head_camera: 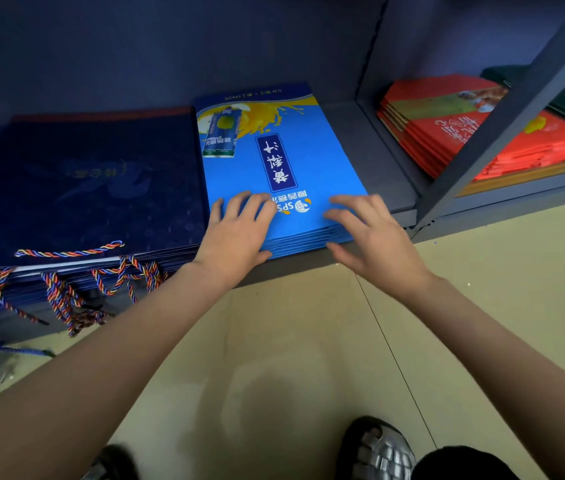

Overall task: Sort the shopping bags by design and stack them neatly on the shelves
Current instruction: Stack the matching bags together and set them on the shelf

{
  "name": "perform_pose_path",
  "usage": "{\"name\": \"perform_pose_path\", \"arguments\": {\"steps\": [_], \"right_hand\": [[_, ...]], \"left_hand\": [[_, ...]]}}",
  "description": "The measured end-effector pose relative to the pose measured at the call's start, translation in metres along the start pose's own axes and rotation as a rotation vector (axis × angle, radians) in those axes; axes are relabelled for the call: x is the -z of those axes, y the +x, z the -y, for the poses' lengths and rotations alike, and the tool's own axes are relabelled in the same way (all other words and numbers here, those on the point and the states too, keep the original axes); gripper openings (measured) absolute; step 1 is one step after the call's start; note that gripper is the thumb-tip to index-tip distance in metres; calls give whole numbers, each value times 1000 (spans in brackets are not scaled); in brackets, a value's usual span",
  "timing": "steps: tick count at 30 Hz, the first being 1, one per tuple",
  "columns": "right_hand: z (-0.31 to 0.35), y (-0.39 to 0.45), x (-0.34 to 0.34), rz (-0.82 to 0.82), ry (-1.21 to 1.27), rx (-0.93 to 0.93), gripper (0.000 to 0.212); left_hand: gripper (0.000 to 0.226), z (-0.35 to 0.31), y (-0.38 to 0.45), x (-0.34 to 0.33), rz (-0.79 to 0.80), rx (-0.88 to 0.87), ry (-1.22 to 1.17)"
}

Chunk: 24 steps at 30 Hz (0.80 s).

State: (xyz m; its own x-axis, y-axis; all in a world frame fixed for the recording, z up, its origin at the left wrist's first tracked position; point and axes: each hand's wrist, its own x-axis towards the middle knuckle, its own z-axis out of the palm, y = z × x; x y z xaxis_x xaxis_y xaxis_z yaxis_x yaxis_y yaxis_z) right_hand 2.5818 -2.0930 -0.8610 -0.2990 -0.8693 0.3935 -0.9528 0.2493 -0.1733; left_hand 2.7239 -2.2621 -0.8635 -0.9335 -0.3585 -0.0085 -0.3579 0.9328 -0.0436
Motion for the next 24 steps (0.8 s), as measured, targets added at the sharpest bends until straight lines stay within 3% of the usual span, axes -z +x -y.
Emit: {"name": "perform_pose_path", "arguments": {"steps": [3,5,10,17,24], "right_hand": [[-9,10,-7,241,-49,-123,69],[-15,12,-10,321,-57,-220,79],[-23,9,-10,436,101,-325,81],[-36,30,-2,527,98,-425,81],[-38,41,-2,541,165,-471,92]], "left_hand": [[67,-3,-2,1,7,82,-37],[66,-4,-3,-1,14,137,-67],[69,-9,-6,-9,83,176,-40],[73,-4,2,-1,184,143,-11],[91,3,5,9,169,149,131]]}}
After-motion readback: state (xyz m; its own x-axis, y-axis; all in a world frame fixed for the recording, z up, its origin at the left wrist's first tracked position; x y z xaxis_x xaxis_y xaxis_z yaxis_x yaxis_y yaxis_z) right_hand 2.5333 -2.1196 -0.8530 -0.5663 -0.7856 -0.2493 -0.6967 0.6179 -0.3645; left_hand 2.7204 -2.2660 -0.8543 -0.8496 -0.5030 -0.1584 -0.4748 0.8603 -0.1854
